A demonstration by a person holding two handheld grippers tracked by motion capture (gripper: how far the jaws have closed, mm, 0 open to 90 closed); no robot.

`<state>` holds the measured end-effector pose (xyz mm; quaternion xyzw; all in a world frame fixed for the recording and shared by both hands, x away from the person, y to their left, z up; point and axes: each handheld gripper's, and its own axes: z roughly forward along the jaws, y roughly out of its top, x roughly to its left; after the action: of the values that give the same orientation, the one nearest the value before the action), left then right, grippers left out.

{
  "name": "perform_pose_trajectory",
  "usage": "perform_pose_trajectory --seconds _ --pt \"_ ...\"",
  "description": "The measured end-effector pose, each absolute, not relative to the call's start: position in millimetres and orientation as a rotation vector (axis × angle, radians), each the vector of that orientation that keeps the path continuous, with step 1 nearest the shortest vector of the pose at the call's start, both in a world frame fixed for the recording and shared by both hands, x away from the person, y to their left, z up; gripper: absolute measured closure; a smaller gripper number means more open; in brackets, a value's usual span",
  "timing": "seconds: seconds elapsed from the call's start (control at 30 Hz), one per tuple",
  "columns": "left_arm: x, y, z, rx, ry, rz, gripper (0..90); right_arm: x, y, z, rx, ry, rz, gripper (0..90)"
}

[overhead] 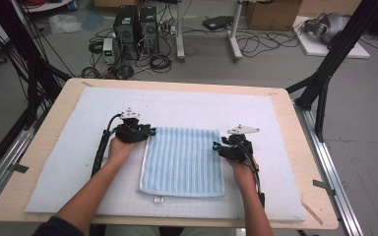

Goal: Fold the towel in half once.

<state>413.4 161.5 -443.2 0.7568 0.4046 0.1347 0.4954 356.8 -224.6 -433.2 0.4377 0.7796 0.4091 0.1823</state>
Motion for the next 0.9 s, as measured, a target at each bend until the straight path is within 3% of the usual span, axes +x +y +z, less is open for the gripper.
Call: perform_pose_trajectory --seconds 0.13,0.23,0.33,0.43,0.9 --pt "399 175 -434 1.763 0.834 0.297 57.6 343 -232 -423 1.176 2.173 1.211 44.0" --pt "390 184 -426 1.727 0.807 0.264 41.5 336 -237 -420 1.144 2.169 1.232 34.5" --pt "381 188 -420 1.673 0.789 0.285 29.9 328 -242 -419 1.14 2.133 1.231 19.0" --pt "374 192 -419 1.665 0.766 0.296 16.4 323 -249 -418 1.145 2.09 1.236 11.5" --pt "366 206 -422 1.619 0.791 0.313 17.5 307 -267 -411 1.116 2.032 1.233 11.4"
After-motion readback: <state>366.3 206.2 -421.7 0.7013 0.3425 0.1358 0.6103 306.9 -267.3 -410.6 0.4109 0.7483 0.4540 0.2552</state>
